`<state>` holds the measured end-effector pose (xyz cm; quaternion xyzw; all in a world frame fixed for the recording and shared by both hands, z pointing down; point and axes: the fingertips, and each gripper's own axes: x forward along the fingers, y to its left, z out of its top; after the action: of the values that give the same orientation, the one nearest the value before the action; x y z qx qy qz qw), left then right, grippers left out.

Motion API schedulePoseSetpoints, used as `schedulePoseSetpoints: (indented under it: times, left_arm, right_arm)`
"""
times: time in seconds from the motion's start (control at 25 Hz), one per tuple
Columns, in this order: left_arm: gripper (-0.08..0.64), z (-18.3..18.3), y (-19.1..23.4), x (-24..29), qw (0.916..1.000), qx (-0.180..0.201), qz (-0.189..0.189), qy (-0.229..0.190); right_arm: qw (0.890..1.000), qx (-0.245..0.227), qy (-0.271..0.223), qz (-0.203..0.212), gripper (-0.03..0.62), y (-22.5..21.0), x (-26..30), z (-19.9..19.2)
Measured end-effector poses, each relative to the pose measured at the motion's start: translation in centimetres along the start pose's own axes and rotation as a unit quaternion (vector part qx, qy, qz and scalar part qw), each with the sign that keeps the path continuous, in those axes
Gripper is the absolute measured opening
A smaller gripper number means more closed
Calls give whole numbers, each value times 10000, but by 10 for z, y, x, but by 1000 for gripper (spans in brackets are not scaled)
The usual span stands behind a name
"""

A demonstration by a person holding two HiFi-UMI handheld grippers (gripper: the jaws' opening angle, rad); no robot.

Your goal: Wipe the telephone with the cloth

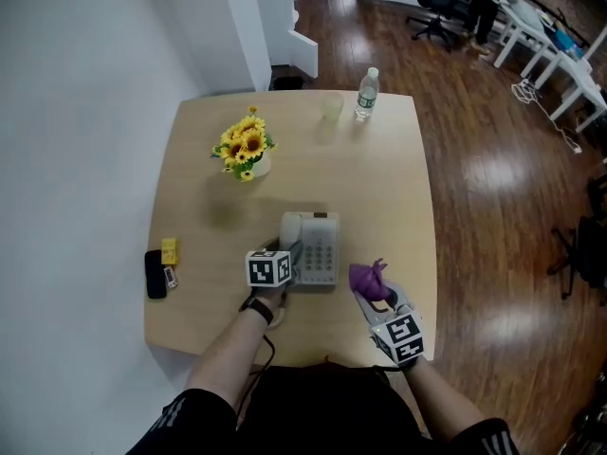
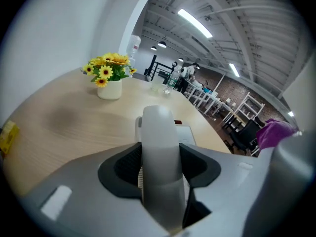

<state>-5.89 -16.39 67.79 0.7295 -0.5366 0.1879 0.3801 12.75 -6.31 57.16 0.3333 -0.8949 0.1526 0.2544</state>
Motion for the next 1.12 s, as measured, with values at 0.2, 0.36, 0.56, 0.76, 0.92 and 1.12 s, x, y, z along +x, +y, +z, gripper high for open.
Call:
schedulePoseSetpoints:
  times: [0.2, 0.36, 0.56, 0.76, 0.92, 1.12]
  left_arm:
    - [218, 18, -27, -48, 9957, -63, -817, -434]
    - [216, 39, -63, -100, 9810, -119, -1747, -832]
    - [216, 53, -94, -152, 9646, 129, -2367, -1158]
    - [216, 58, -95, -181, 9635, 302, -2312, -1319]
    - [216, 59, -92, -195, 9608, 642, -2300, -1409]
    - [216, 54, -89, -208, 9537, 1295, -2382, -1305]
  right_arm:
    - [9983, -200, -371, 399, 141, 12, 5, 38]
    - [9906, -721, -870, 771, 141, 40, 7, 97]
    - [9802, -1377, -1122, 876, 140, 75, 21, 141]
    - [9684, -2040, -1252, 702, 140, 103, 23, 161]
    - [9638, -2189, -1346, 707, 138, 109, 18, 178]
    - [9577, -2369, -1004, 1289, 138, 111, 11, 188]
